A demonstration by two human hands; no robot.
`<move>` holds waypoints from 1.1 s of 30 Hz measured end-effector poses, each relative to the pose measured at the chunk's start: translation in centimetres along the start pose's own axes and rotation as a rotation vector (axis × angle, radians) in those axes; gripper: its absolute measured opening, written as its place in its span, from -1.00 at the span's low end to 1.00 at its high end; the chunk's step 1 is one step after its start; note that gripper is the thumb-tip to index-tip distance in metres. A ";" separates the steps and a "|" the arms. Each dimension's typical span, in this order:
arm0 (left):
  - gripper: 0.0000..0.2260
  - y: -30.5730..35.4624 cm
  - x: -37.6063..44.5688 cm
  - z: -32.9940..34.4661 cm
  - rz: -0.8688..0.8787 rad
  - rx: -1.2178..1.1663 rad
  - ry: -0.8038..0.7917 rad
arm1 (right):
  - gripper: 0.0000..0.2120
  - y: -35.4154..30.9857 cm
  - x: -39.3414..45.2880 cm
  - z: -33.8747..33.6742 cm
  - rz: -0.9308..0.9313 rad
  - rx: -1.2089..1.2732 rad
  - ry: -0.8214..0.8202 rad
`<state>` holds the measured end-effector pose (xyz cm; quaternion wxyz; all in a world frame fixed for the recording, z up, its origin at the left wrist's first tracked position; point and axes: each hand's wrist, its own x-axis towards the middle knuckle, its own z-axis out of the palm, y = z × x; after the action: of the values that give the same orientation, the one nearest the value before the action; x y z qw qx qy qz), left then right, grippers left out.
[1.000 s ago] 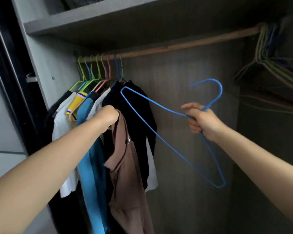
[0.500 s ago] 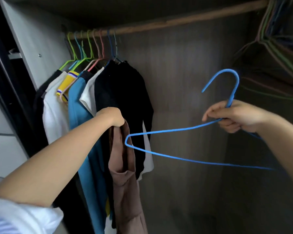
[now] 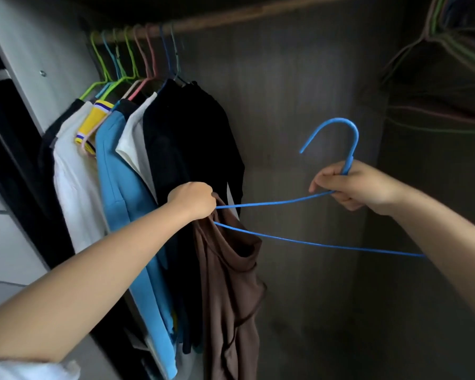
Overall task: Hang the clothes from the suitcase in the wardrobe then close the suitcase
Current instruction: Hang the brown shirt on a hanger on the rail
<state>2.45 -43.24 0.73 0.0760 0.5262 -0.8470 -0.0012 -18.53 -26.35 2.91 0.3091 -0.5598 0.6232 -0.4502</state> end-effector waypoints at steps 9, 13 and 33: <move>-0.76 2.7 -1.6 -0.6 -0.025 -0.270 0.098 | -0.68 1.3 1.2 2.8 -0.011 0.181 0.273; -0.83 3.9 -2.3 -1.0 0.011 -0.150 0.153 | -0.68 2.7 1.5 4.8 0.033 0.286 0.348; -0.82 1.2 -0.8 -1.8 -0.067 0.073 0.200 | -0.68 -0.1 1.5 1.3 -0.066 0.115 0.221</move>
<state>1.91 -41.85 2.48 0.1409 0.5541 -0.8166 0.0795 -17.57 -28.12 2.66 0.2554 -0.5082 0.6078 -0.5542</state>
